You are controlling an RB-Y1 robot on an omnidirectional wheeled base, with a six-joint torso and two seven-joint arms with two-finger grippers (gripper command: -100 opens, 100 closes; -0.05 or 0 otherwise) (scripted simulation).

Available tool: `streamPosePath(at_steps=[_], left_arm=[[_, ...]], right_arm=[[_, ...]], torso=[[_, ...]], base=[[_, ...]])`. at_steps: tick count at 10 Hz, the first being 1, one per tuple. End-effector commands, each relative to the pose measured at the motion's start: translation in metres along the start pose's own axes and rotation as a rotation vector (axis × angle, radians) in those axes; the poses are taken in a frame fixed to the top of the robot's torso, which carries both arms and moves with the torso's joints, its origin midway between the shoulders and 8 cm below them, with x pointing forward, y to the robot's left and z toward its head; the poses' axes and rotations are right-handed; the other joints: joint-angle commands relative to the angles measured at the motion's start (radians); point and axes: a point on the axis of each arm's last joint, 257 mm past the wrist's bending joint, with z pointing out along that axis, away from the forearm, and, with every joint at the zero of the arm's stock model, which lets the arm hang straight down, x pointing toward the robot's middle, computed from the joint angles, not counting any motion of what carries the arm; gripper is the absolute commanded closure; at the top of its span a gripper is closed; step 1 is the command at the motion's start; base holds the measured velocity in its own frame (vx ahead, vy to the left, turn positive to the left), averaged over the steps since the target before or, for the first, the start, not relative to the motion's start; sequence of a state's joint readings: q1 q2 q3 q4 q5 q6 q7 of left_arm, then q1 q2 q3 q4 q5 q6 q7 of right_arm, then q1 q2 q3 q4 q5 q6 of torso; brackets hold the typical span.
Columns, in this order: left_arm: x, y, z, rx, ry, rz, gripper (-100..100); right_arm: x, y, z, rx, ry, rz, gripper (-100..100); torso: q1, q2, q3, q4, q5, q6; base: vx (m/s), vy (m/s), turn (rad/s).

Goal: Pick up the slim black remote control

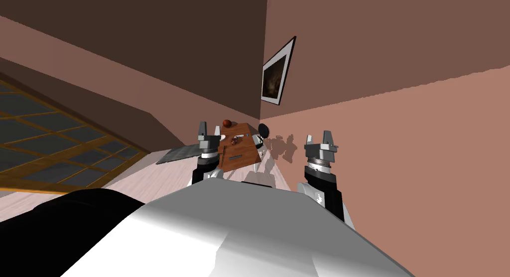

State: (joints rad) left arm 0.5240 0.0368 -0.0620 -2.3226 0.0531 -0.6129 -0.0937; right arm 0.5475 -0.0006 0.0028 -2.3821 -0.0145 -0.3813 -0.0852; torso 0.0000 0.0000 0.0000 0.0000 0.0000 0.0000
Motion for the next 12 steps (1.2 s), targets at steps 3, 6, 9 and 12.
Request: streamPosePath(at_steps=[3, 6, 9, 12], left_arm=[[-0.007, 0.048, -0.01, -0.115, 0.021, -0.008, -100], [-0.014, 0.081, -0.019, -0.196, 0.024, -0.017, -100], [-0.031, 0.136, -0.037, -0.338, 0.01, -0.039, -100], [-0.041, 0.165, -0.053, -0.414, -0.002, -0.047, -100]], right_arm=[[0.0, 0.0, 0.0, 0.0, 0.0, 0.0, 0], [0.0, 0.0, 0.0, 0.0, 0.0, 0.0, 0], [0.0, 0.0, 0.0, 0.0, 0.0, 0.0, 0], [0.0, 0.0, 0.0, 0.0, 0.0, 0.0, 0]], torso=[[0.0, 0.0, 0.0, 0.0, 0.0, 0.0], [0.001, 0.0, 0.0, 0.0, 0.0, 0.0], [0.001, 0.0, 0.0, 0.0, 0.0, 0.0], [0.002, 0.0, 0.0, 0.0, 0.0, 0.0]], base=[[-0.003, 0.0, -0.194], [-0.005, 0.007, -0.165], [-0.003, 0.012, -0.239], [0.001, 0.02, -0.133]])
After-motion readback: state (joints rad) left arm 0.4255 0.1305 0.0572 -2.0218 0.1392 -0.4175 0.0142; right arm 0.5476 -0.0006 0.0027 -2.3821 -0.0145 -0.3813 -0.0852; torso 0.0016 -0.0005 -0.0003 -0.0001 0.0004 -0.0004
